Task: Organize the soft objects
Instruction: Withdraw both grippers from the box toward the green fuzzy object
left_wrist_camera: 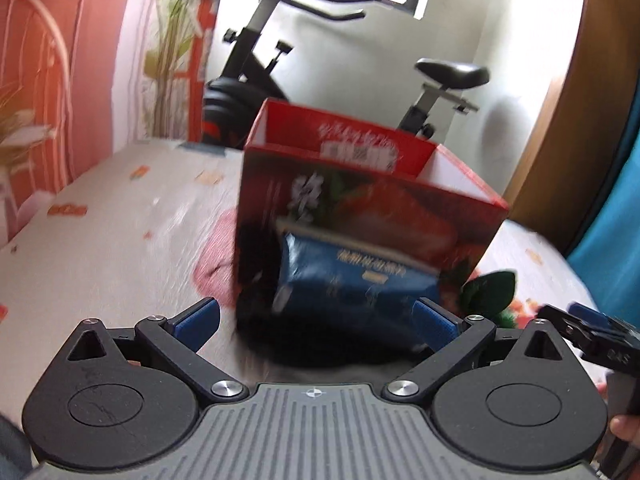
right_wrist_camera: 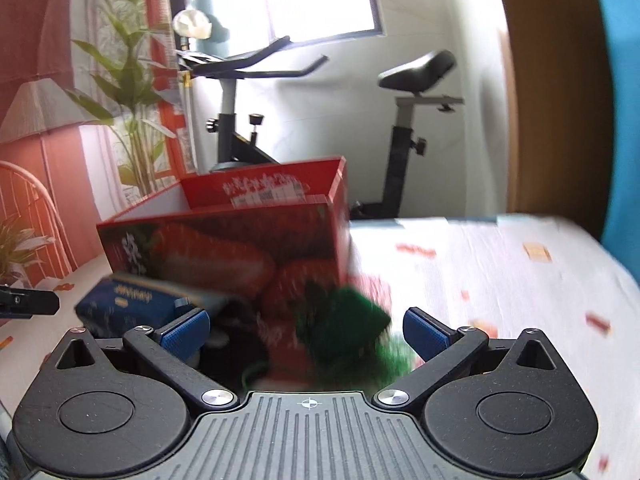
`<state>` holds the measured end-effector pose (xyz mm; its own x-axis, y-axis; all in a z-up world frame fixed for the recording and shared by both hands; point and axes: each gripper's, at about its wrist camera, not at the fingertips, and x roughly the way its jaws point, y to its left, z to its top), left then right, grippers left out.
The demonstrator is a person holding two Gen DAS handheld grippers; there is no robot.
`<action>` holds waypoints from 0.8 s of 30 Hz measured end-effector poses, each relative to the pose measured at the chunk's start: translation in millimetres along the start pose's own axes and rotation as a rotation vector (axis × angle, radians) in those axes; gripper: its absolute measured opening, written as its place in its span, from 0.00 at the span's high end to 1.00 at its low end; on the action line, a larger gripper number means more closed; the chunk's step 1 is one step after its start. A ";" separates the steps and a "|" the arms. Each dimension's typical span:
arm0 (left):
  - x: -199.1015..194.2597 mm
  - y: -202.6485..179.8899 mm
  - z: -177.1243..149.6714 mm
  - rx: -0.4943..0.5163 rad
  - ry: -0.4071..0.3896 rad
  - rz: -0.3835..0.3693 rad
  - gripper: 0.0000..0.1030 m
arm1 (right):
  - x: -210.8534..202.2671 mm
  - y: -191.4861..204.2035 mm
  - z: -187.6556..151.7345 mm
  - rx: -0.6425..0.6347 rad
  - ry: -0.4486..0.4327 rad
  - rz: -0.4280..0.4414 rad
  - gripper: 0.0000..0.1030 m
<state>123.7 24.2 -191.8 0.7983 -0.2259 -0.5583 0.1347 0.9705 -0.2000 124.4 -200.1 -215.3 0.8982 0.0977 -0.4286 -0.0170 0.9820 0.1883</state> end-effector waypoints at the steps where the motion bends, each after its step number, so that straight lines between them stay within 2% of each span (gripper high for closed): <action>1: 1.0 1.1 -2.1 -0.005 0.013 0.015 0.00 | -1.2 -1.3 -6.0 0.007 0.006 -0.005 0.00; 4: 2.5 4.9 -3.3 -0.022 0.028 0.017 0.00 | -6.4 -4.9 -16.5 -0.012 0.007 -0.031 0.00; 11: 5.4 -2.9 -1.3 0.007 0.027 0.029 0.00 | -1.2 -16.6 -13.1 -0.011 0.012 -0.064 0.00; 14: 8.5 -8.3 6.9 0.021 0.019 0.027 0.00 | 7.1 -17.3 -9.3 -0.046 0.029 -0.076 0.04; 17: 12.5 -18.5 22.0 0.044 0.004 -0.004 0.01 | 16.6 -19.4 -4.6 -0.065 0.053 -0.056 0.11; 21: 20.0 -46.4 44.7 0.099 -0.021 -0.042 0.04 | 34.9 -23.5 0.9 -0.091 0.086 -0.037 0.12; 23: 27.4 -61.5 53.0 0.116 -0.014 -0.086 0.13 | 44.9 -27.3 3.9 -0.083 0.104 -0.031 0.13; 24: 31.7 -69.8 56.2 0.129 -0.006 -0.110 0.14 | 49.5 -29.8 5.6 -0.075 0.111 -0.024 0.16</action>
<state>172.7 -45.9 -150.3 0.7780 -0.3308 -0.5341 0.2949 0.9430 -0.1544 171.8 -225.5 -237.1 0.8448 0.0869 -0.5280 -0.0325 0.9932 0.1115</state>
